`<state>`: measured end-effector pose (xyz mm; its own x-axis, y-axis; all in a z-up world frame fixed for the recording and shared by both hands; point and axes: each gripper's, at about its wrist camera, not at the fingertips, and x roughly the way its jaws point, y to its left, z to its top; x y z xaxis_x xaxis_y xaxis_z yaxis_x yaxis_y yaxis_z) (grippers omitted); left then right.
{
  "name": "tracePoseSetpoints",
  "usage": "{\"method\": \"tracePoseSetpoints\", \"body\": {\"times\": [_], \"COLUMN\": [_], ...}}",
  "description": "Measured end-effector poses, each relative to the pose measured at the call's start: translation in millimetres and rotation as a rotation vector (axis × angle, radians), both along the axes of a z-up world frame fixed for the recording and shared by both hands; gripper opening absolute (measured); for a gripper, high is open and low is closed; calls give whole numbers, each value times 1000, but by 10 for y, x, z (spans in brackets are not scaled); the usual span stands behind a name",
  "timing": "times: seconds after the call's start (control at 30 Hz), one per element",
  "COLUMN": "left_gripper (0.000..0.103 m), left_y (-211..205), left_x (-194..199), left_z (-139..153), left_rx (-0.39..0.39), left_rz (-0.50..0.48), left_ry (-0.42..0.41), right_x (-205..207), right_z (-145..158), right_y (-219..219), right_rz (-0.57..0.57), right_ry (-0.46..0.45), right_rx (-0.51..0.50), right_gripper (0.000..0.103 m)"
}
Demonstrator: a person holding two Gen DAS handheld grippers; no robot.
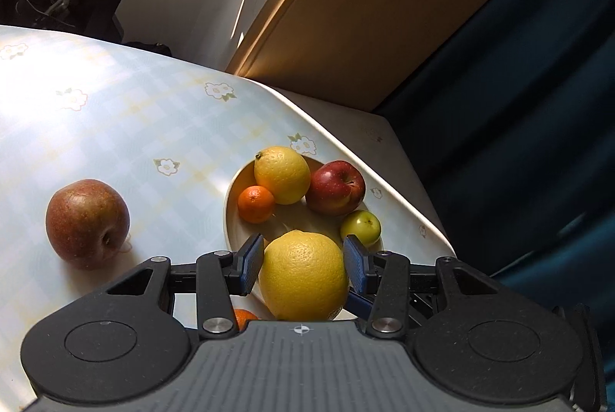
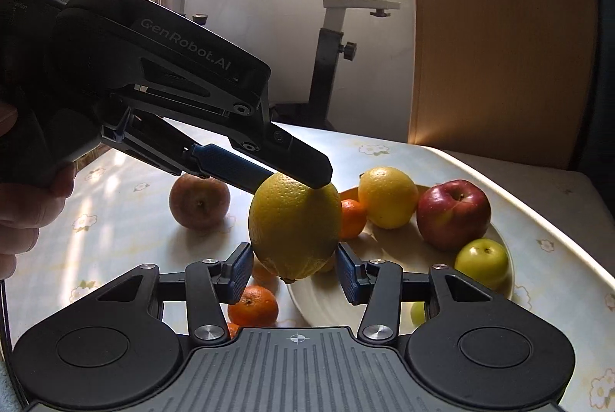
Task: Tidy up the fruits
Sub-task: 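Carry the yellow citrus onto the plate with the left gripper and release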
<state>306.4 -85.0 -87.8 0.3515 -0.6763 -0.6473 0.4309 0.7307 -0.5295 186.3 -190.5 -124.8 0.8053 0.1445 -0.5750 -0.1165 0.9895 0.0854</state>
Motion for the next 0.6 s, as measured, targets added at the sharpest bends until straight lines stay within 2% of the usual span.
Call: {"method": "tracePoseSetpoints", "body": {"times": [0.13, 0.27, 0.6], "left_gripper": [48, 48, 48], "left_y": [-328, -534, -797], "left_x": [202, 342, 552], "left_z": [-93, -218, -434], "left_rx": [19, 32, 70], "left_rz": [-50, -60, -80], "left_ry": [18, 50, 73], "right_x": [149, 275, 484], "right_z": [-81, -188, -361], "right_y": [-258, -457, -595], "right_rz": [-29, -37, -66], "right_ry": [38, 73, 139], "right_rx": [-3, 6, 30], "right_gripper": [43, 44, 44]}}
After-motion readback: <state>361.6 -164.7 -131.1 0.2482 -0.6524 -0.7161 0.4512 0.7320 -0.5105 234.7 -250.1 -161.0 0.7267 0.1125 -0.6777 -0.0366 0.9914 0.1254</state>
